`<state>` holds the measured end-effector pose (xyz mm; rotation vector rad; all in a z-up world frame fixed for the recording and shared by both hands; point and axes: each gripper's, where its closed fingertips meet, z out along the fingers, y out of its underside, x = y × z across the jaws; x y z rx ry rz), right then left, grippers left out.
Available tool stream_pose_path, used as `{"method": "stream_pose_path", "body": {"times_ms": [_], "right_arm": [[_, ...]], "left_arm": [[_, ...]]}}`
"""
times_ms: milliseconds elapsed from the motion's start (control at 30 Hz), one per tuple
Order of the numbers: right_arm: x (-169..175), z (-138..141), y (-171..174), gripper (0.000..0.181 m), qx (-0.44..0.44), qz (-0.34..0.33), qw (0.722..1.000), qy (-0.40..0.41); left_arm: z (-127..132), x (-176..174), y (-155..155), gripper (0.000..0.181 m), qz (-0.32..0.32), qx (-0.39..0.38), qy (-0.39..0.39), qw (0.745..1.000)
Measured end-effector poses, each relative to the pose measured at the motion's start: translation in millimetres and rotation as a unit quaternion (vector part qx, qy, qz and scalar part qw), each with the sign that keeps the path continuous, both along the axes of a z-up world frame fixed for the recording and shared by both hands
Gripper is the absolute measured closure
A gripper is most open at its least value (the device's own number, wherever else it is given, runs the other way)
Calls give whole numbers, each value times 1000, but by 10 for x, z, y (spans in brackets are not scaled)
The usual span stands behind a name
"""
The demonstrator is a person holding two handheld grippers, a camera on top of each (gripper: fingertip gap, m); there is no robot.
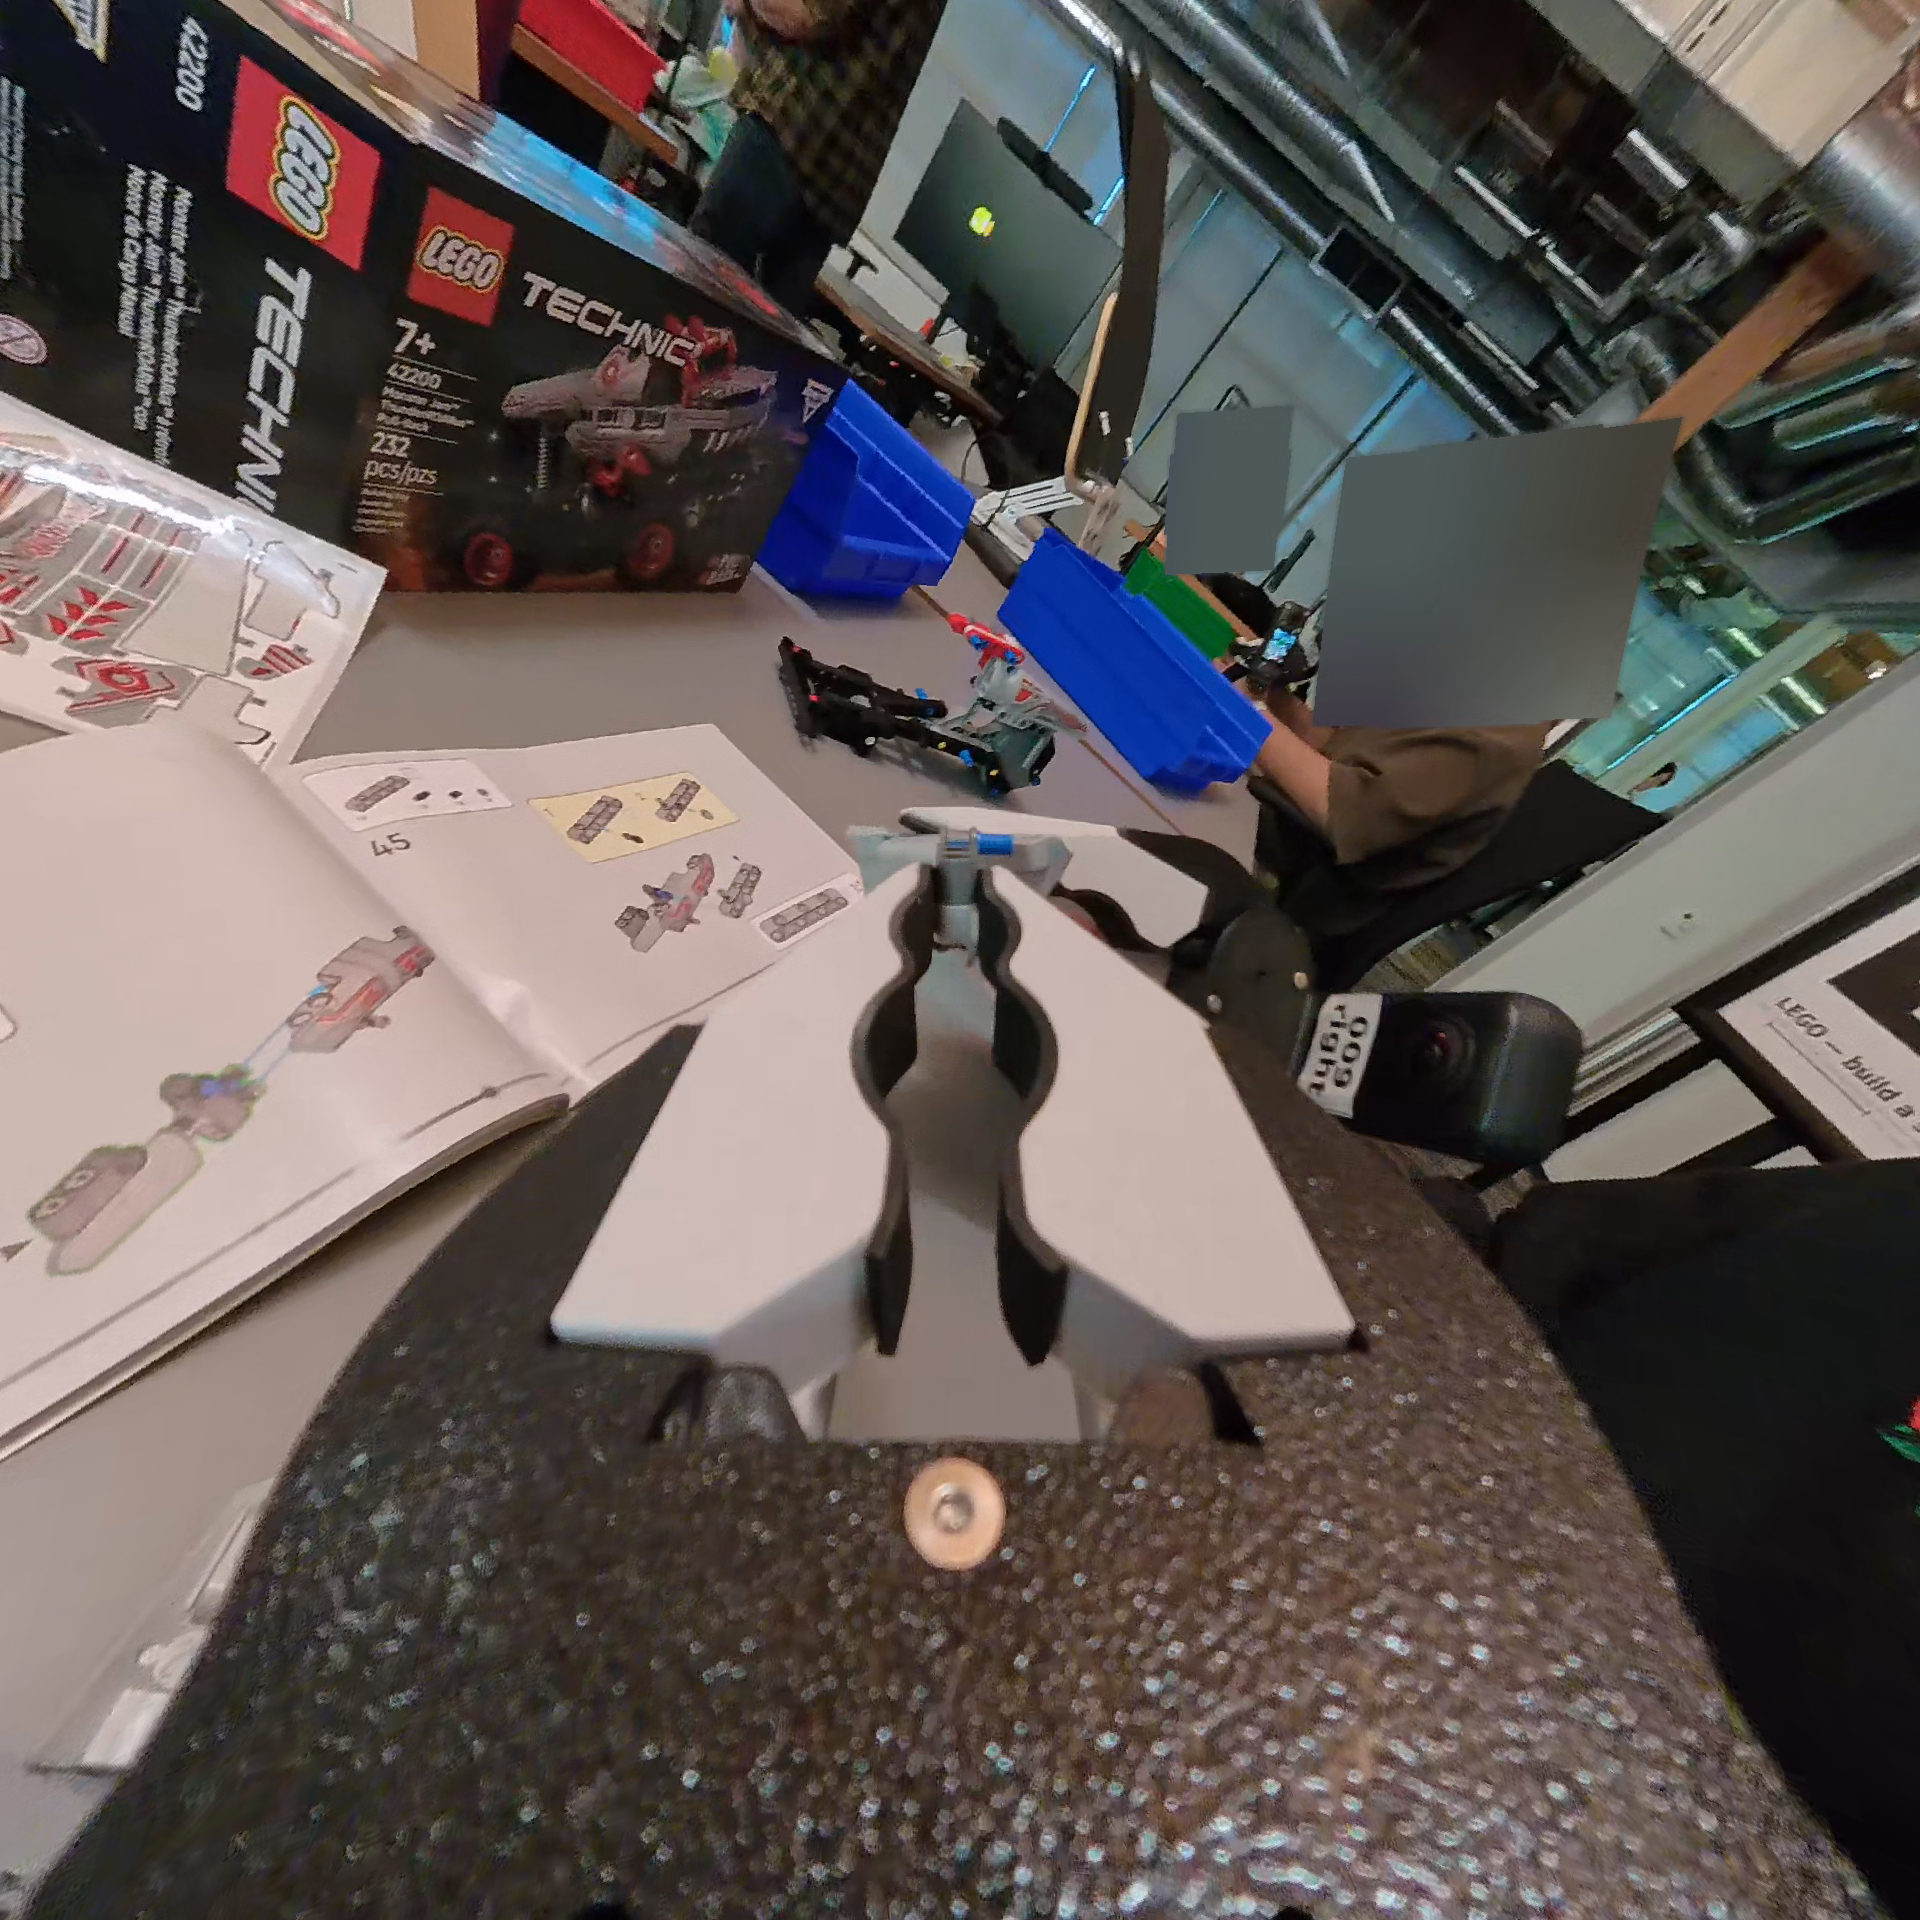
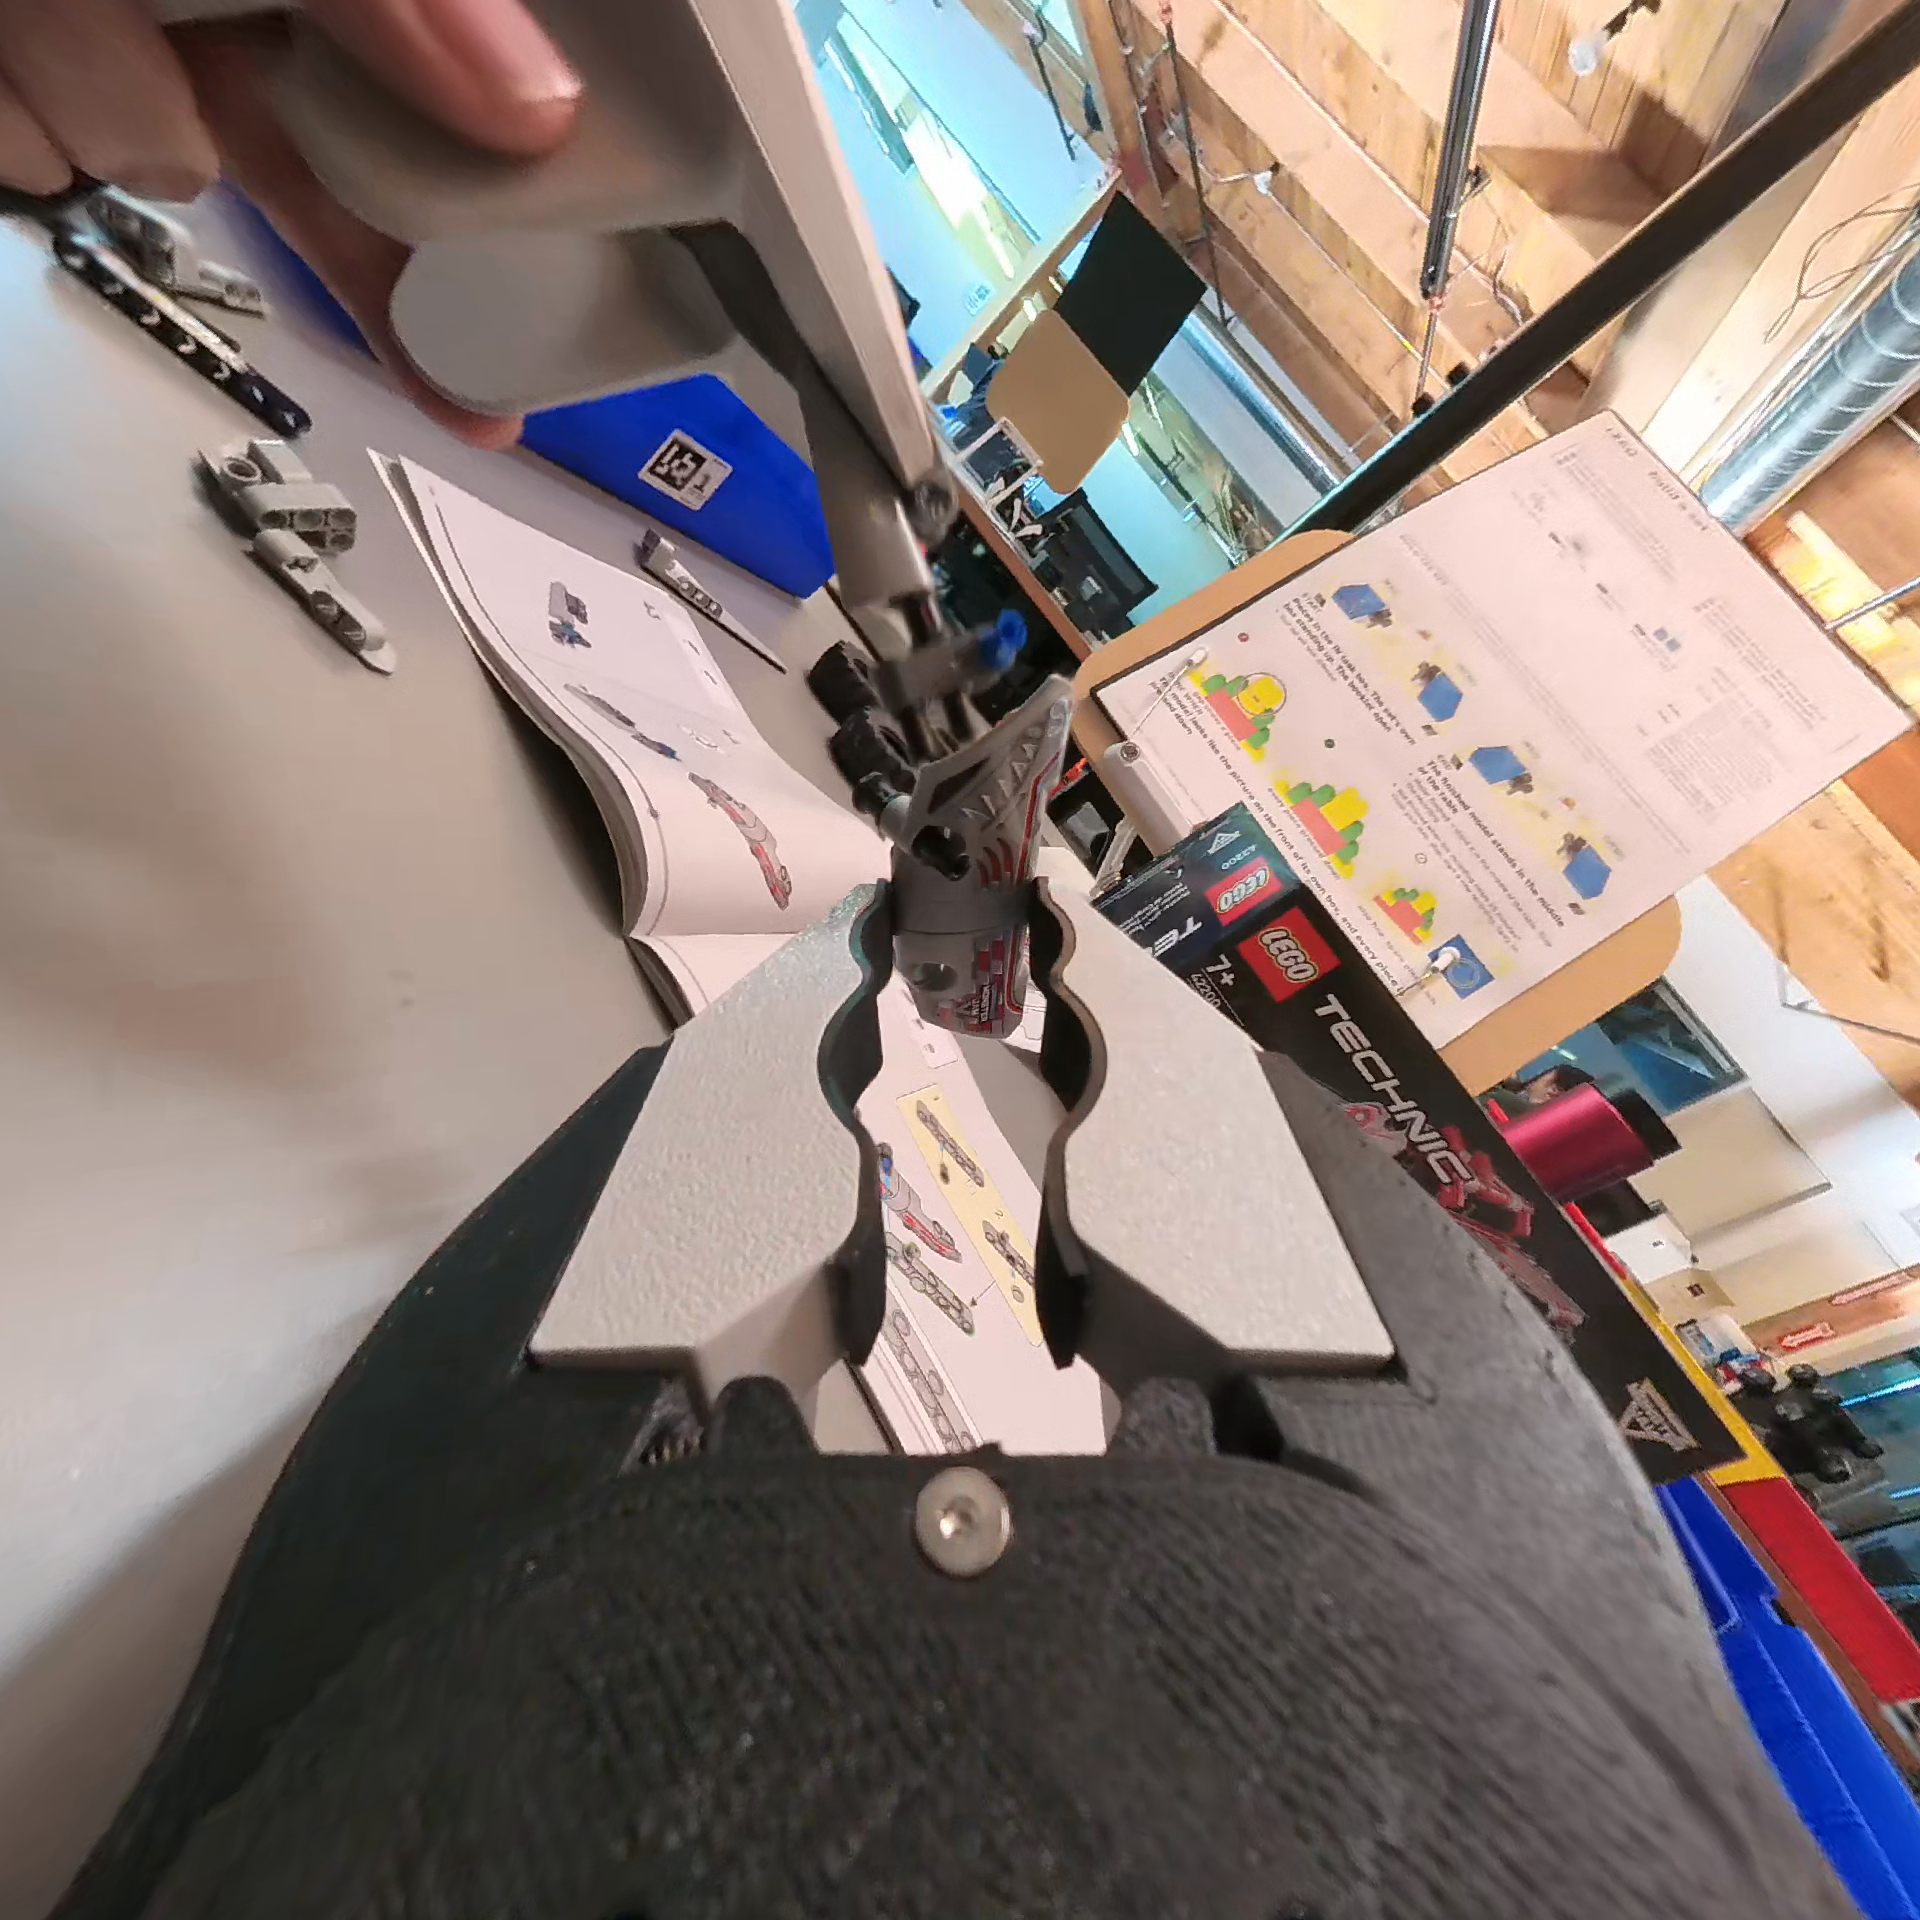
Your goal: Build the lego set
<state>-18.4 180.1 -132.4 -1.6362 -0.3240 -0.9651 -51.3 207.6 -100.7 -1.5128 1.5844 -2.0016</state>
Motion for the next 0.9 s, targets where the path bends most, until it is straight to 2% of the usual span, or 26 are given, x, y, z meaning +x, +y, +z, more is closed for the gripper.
{"method": "stream_pose_path", "body": {"times_ms": [467, 900], "right_arm": [[11, -29, -126, 157, -20, -15, 999, -33], [19, 9, -154, 157, -13, -25, 998, -54]], "left_arm": [[-39, 44, -94, 176, 44, 59, 9, 997], [25, -1, -222, 171, 26, 47, -6, 999]]}}
